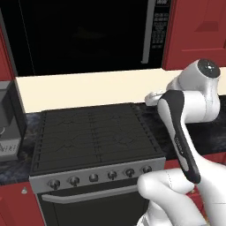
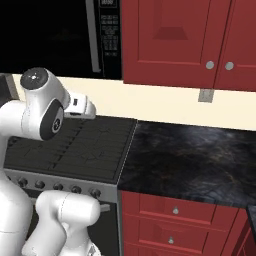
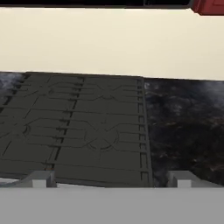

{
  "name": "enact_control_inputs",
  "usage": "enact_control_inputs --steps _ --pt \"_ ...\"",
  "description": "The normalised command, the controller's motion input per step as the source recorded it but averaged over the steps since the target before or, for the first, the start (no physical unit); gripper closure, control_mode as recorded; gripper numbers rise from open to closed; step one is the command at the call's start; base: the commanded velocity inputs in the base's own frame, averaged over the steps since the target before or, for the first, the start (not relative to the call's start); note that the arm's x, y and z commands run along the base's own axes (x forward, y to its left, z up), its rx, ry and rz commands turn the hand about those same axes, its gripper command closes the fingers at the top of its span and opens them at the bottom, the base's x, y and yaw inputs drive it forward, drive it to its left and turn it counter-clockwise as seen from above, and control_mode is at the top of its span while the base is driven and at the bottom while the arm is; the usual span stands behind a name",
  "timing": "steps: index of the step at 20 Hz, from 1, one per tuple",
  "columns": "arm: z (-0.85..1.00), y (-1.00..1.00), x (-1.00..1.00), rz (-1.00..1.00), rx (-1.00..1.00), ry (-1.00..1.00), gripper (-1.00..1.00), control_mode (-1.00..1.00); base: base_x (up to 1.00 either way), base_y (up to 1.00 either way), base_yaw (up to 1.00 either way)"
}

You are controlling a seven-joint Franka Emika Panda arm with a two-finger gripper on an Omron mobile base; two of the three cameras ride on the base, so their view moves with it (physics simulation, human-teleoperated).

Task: The microwave is finished heating the steak and corn. Take the bowl containing the food and place it on the dining counter.

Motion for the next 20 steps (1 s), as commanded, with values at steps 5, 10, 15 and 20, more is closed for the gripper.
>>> enact_control_inputs --steps 5,10,15,20 --pt "0.61 -0.12 -0.31 -0.04 0.0 -0.28 -1.0 -1.0 0.0 0.0 0.0" --pt "0.86 -0.02 -0.22 -0.01 0.01 -0.31 -1.0 -1.0 0.0 0.0 0.0" --pt "1.0 0.0 -0.03 0.0 0.01 -0.37 -1.0 -1.0 0.0 0.0 0.0" --pt "0.61 0.0 0.35 -0.01 0.0 -0.24 -1.0 -1.0 0.0 0.0 0.0"
